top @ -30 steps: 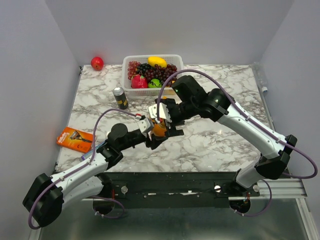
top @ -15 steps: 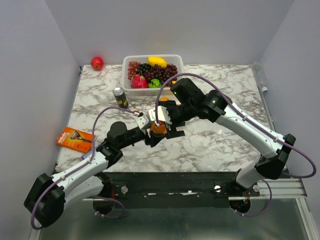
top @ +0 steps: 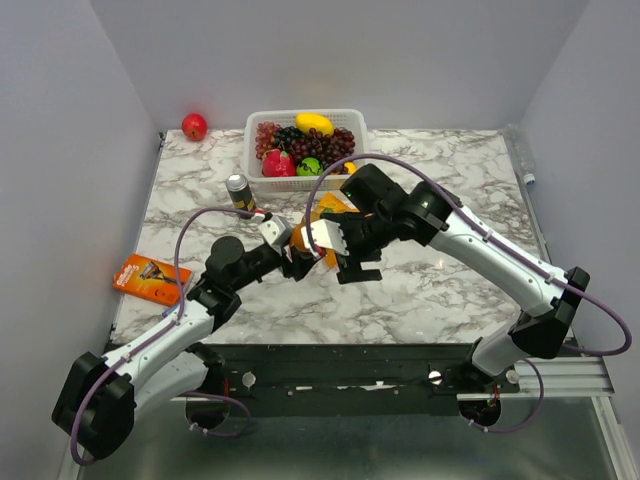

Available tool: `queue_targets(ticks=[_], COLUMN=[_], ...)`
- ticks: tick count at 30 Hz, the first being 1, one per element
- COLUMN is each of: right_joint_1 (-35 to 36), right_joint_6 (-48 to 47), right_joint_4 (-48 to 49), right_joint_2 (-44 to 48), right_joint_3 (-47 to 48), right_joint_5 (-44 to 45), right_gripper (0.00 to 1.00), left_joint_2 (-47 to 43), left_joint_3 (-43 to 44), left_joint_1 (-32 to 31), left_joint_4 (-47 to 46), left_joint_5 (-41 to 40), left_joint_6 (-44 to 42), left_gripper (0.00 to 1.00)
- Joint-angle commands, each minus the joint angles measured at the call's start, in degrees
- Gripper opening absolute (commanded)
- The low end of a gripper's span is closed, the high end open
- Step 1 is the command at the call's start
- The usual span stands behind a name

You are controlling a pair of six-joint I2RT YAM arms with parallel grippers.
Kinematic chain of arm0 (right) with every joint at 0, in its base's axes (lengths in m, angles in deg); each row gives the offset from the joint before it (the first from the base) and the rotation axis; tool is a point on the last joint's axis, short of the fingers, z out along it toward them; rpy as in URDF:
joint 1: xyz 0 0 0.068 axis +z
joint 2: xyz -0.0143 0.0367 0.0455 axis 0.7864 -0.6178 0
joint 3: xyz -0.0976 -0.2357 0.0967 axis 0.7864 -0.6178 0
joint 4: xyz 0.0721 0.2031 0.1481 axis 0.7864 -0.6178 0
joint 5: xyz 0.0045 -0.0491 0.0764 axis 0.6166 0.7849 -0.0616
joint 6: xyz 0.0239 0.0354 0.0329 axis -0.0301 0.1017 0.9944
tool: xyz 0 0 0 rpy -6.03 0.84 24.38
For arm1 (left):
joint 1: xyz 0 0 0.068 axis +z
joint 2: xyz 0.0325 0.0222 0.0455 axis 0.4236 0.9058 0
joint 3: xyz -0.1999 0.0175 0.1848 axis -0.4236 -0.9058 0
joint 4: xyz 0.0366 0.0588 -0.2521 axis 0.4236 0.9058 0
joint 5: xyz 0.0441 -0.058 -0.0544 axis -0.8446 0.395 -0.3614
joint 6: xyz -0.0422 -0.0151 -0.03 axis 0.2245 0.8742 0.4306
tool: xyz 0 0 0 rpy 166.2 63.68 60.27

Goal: Screw on the bottle caps

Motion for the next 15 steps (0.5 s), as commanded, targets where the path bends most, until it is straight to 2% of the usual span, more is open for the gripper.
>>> queue_targets(ticks=[1, 4, 10, 12, 15], right_joint_1=[-0.01, -1.42, -3.53, -3.62, -3.53], right_joint_6=[6.02, 8.85, 11.76, 10.53, 6.23], right_joint_4=[-5.05, -1.19, 1.73, 1.73, 3.92], right_joint_2=[1.15, 1.78, -3.40, -4.72, -3.50], right_joint_3=[0.53, 1.67, 12.38, 14.67, 12.59], right_joint_5=[1.90, 3.04, 5.33, 3.41, -1.95], right_gripper=[0.95, 0.95, 0.96, 0.96, 0.99], left_joint_2=[-0.78, -0.96, 0.01, 0.10, 0.45], left_joint_3=[1.85, 1.68, 2.03, 2.03, 2.47], left_joint_1=[0.65, 0.65, 0.30, -0.14, -0.32], left_joint_4=[-2.08, -1.11, 0.65, 1.00, 1.62], left_joint_5=[-1.53, 0.14, 4.80, 5.32, 5.85], left_joint_6=[-0.08, -0.17, -0.34, -1.22, -1.75], left_gripper=[0.00, 0.00, 0.00, 0.00, 0.00])
